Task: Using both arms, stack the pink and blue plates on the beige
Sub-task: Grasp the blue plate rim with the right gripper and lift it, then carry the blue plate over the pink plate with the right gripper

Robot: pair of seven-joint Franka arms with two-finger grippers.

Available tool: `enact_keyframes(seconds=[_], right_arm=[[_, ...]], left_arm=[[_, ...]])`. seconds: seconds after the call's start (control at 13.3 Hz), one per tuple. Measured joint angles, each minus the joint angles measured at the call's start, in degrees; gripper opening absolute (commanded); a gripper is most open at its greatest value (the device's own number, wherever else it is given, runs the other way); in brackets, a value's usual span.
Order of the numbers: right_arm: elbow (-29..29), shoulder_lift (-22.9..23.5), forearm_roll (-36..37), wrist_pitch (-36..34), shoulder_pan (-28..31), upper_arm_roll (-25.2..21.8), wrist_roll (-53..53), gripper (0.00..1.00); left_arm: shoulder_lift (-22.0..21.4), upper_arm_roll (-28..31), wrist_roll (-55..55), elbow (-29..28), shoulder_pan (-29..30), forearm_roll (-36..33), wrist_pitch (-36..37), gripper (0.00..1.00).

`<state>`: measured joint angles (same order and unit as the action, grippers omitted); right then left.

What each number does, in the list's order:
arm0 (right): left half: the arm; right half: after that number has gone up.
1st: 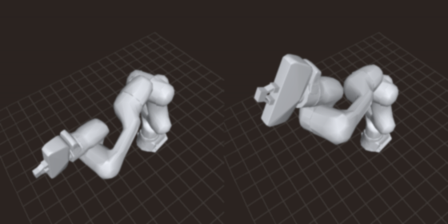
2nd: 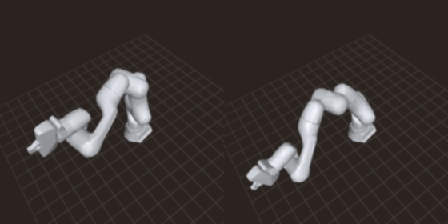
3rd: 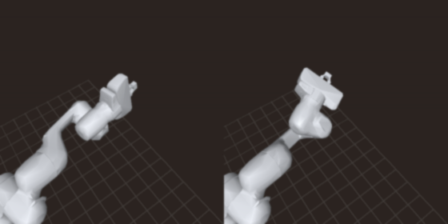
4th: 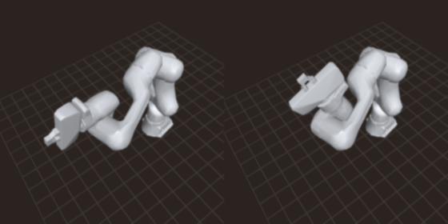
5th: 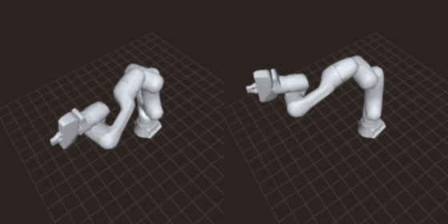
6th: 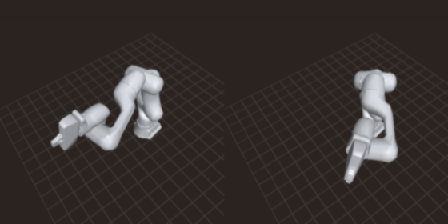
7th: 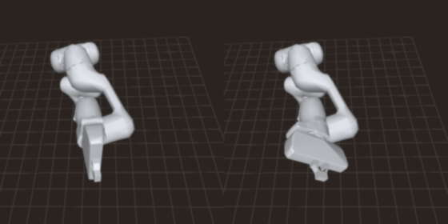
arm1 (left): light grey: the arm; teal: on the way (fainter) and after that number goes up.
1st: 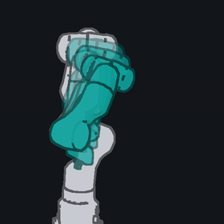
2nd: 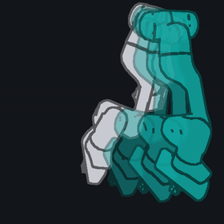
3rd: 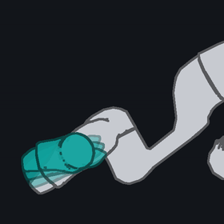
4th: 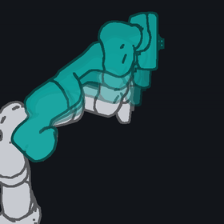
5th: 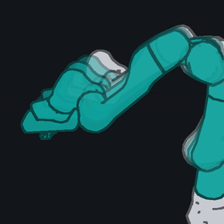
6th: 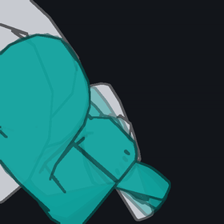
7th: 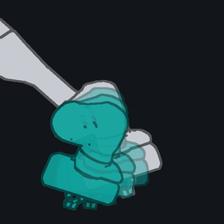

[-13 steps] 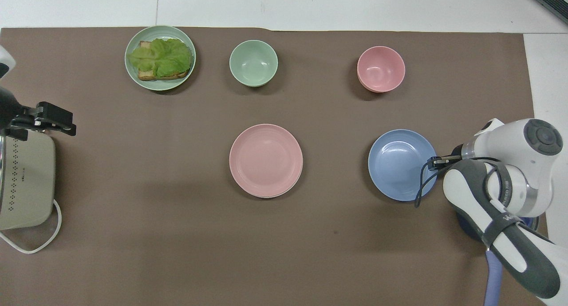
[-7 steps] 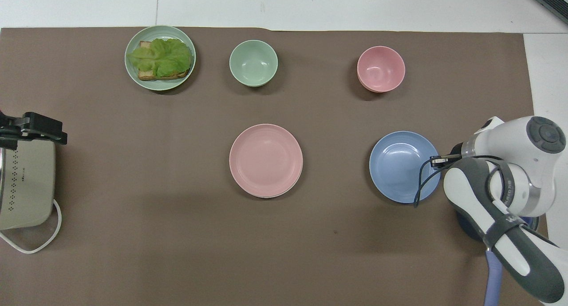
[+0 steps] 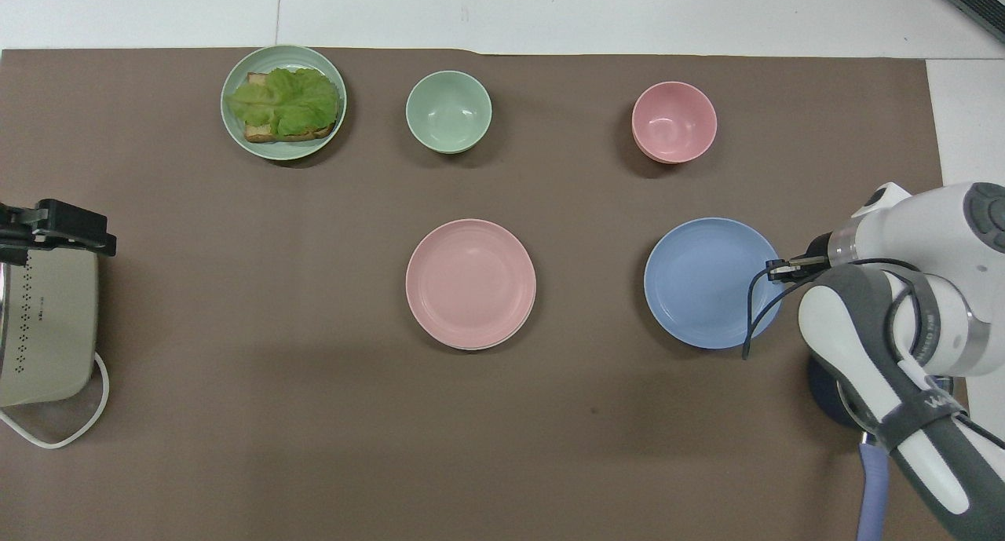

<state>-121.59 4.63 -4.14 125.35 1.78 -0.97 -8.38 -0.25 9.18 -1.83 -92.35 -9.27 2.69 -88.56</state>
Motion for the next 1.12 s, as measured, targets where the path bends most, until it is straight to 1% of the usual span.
enact_keyframes(seconds=[0.22, 0.38, 0.45, 0.6, 0.67, 0.9, 0.97, 1.12], right_arm=[[3.29, -2.64, -2.74, -3.61, -0.02, 1.03, 0.0, 0.0], [6.44, -3.76, -5.7, -6.41, -0.04, 2.54, 0.2, 0.0], [8.09, -3.98, -6.91, -8.11, -0.06, 3.48, 1.22, 0.0], [10.56, -3.99, -7.66, -10.05, -0.81, 5.88, 7.29, 0.0], [11.01, -3.97, -7.67, -10.08, -2.41, 6.57, 11.17, 0.0], [12.93, -2.9, -7.67, -9.93, -10.07, 7.19, 24.56, 0.0], [13.96, -2.0, -7.67, -9.67, -12.37, 7.24, 28.01, 0.0], [15.41, 0.37, -7.67, -6.97, -16.17, 7.28, 33.15, 0.0]], left_arm=[[0.0, -0.01, 0.0, 0.0, 0.0, 0.0, 0.0, 1.0], [0.0, -0.03, 0.0, 0.0, 0.0, 0.0, 0.0, 1.0], [0.0, -0.04, 0.0, 0.0, 0.0, 0.0, 0.0, 1.0], [0.0, -0.04, 0.0, 0.0, 0.0, 0.0, 0.0, 1.0], [0.0, -0.04, 0.0, 0.0, 0.0, 0.0, 0.0, 1.0], [0.0, -0.04, 0.01, 0.0, 0.0, 0.0, 0.0, 1.0], [0.0, -0.04, 0.01, 0.0, 0.0, 0.0, 0.0, 1.0], [0.0, -0.04, 0.01, 0.0, 0.0, 0.0, 0.0, 1.0]])
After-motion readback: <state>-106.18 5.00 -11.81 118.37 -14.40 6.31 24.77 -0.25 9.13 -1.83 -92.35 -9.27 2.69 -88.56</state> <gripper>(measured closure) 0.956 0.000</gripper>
